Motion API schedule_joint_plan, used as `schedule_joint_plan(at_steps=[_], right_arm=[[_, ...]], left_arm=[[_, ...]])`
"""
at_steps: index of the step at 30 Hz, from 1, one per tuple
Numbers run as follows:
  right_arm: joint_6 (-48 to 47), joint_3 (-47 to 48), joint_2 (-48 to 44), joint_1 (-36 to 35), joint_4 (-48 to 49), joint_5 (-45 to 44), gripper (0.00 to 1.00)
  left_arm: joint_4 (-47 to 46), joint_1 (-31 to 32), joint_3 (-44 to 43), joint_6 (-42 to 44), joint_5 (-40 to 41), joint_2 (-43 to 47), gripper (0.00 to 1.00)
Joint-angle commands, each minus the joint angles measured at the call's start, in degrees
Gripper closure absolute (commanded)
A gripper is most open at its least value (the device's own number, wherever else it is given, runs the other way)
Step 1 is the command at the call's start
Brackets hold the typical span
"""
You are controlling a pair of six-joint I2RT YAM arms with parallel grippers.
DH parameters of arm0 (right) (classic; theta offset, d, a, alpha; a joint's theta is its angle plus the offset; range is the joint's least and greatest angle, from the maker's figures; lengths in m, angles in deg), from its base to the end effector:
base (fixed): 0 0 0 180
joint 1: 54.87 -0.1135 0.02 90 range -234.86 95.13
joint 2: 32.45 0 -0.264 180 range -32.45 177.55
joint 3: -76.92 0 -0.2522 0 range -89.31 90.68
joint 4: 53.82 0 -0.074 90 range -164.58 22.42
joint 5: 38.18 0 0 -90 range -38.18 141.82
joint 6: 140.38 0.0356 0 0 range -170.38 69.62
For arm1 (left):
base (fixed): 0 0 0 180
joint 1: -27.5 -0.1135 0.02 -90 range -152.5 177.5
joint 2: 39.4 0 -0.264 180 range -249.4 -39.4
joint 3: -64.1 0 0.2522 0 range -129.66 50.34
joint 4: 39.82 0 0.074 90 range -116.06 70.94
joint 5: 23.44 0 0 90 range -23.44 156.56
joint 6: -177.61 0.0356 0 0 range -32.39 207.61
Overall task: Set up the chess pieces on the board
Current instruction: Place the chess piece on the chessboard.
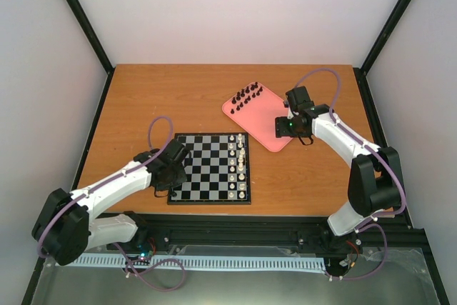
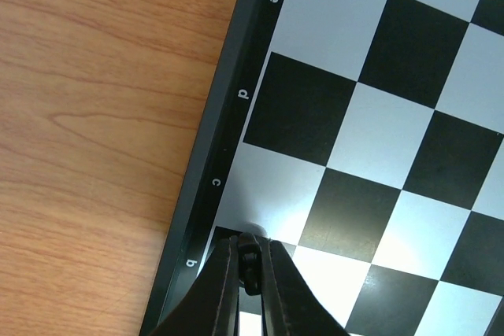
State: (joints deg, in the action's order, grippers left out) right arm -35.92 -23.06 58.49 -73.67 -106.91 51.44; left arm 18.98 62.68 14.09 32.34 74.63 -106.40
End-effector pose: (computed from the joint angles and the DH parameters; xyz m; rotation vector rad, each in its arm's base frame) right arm 0.3030 0.1029 0.2312 -0.1002 2.6982 0.1697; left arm 0.1540 -0.1024 0.1769 -0.5246 2.8172 -0.1112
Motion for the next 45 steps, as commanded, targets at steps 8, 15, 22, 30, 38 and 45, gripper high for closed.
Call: schedule_joint_plan(at_steps=[8,15,22,30,38,45], right_arm=[[0.1,0.1,0.4,-0.4,0.1,-0.3,0.14],[0.2,0.1,0.7,-0.4,0.2,-0.3,0.14],[0.5,-0.1,1.0,-0.4,0.6,-0.2,0.15],[0.4,0.1,1.5,-0.4,0.8,0.0,0.14],[0.6,0.2,1.8,-0.4,0.9,0.1,0.14],[0.5,-0.1,2.1,-0.4,1.1,0.0,0.14]], left_arm=[[3.3,0.3,2.8,0.8,-2.4,-0.4,0.99],[4.2,0.3,2.6,0.9,-2.7,0.3,0.99],[6.0,0.3,3.3,0.1,-2.3,2.2,0.99],[5.0,0.4,3.5,0.9,-2.9,0.8,0.99],[4.7,0.4,3.3,1.9,-4.6,0.2,0.99],[4.7,0.4,3.2,2.2,-4.7,-0.3,0.99]])
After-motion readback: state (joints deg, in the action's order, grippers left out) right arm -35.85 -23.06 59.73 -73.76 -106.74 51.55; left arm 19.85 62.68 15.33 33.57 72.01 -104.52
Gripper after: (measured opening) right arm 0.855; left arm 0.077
